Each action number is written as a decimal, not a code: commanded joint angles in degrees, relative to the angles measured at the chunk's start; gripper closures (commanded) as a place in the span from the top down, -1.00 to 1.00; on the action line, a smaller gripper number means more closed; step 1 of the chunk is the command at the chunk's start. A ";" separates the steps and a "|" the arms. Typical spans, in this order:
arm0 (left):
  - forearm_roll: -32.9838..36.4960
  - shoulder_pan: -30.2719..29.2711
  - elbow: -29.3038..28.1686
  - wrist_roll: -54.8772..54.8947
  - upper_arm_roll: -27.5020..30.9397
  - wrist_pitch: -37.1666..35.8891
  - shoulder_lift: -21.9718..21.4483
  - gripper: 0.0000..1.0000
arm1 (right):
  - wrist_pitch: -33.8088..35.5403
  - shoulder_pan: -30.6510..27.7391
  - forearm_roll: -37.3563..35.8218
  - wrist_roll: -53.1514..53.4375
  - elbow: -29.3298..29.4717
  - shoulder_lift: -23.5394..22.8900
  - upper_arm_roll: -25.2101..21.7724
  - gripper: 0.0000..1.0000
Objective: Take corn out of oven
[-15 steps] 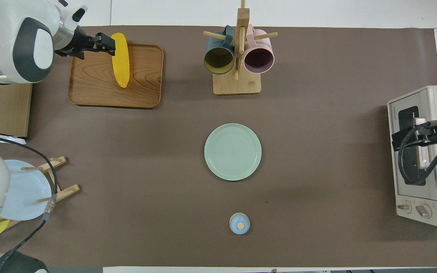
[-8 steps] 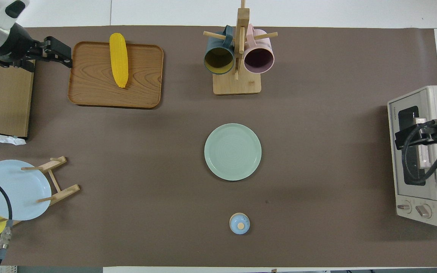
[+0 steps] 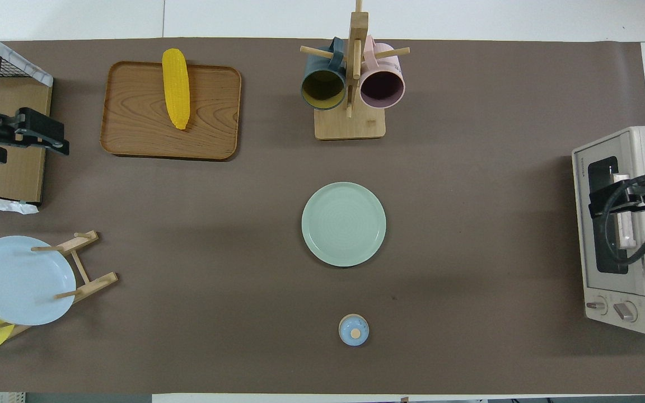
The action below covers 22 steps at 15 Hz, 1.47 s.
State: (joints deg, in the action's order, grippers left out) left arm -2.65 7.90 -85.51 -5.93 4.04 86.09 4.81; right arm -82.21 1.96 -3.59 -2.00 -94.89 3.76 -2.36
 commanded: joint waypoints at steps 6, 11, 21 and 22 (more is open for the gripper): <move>3.34 -6.13 -4.94 0.74 -7.62 6.74 -5.52 1.00 | -0.75 -1.25 1.13 0.33 -0.29 -0.06 0.16 1.00; 3.36 -7.81 -7.02 0.83 -8.69 -0.57 -9.20 1.00 | -0.75 -0.99 1.13 0.33 -0.12 -0.15 0.16 1.00; 2.47 -7.29 -8.79 0.04 -9.57 1.10 -9.82 1.00 | -0.84 -0.64 1.04 0.24 0.41 -0.33 0.42 1.00; 2.47 -7.29 -8.62 0.13 -9.57 1.19 -9.74 1.00 | -1.19 -0.73 1.04 0.15 0.41 -0.33 0.42 1.00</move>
State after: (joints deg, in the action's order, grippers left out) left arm 0.56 1.01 -92.66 -5.77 -5.12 86.48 -3.78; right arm -82.27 1.82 -3.59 -2.00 -94.81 3.61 -2.18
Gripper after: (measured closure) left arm 0.000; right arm 0.000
